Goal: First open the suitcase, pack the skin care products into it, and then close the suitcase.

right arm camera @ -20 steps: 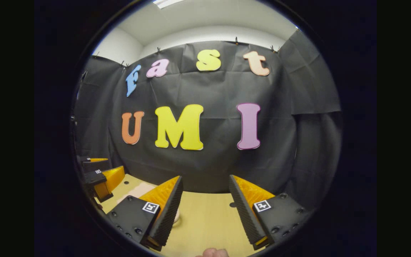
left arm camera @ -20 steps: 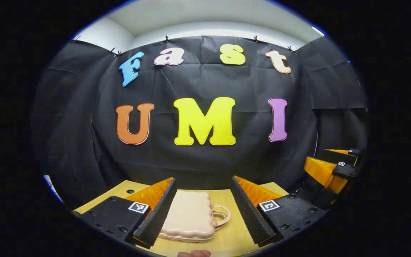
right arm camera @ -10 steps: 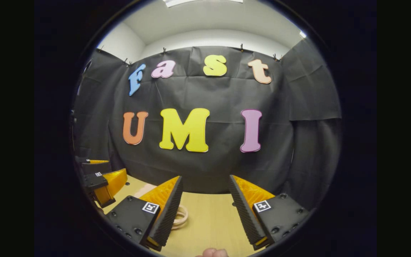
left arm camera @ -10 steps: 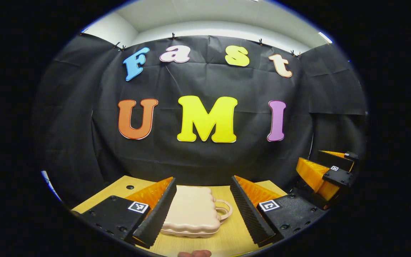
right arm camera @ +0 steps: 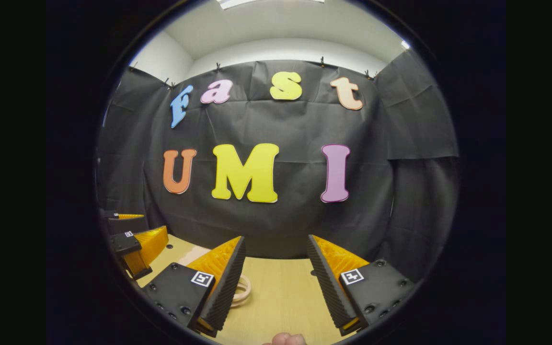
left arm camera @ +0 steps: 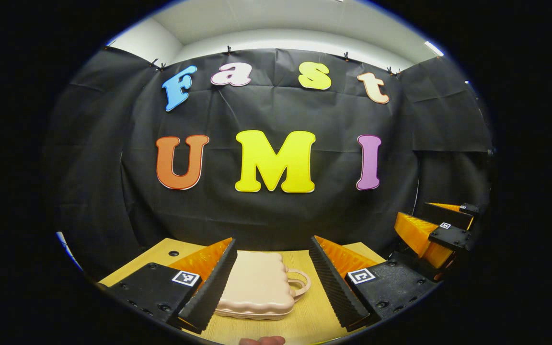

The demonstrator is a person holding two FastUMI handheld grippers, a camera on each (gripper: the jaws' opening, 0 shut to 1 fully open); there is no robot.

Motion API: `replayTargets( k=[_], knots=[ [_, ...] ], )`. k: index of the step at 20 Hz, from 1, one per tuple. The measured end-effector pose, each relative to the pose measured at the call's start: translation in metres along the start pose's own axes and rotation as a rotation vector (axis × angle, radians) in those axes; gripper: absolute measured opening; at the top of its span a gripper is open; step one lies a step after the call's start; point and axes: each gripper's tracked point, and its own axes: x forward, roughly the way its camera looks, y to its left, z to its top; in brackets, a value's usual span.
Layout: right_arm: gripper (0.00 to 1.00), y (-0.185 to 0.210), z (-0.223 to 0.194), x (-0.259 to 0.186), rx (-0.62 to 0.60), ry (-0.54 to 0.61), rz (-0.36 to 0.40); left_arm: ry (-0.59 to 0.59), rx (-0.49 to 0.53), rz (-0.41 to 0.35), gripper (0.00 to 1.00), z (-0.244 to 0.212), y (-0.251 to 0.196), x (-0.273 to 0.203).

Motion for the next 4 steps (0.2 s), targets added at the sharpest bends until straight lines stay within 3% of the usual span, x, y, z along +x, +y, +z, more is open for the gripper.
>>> replayTargets(
  k=[4],
  knots=[
    [0.76, -0.0001, 0.0008, 0.0010, -0.003, -0.002, 0.009, -0.001, 0.005, -0.001, 0.96, 0.0014, -0.0022, 0.0000]
  ],
)
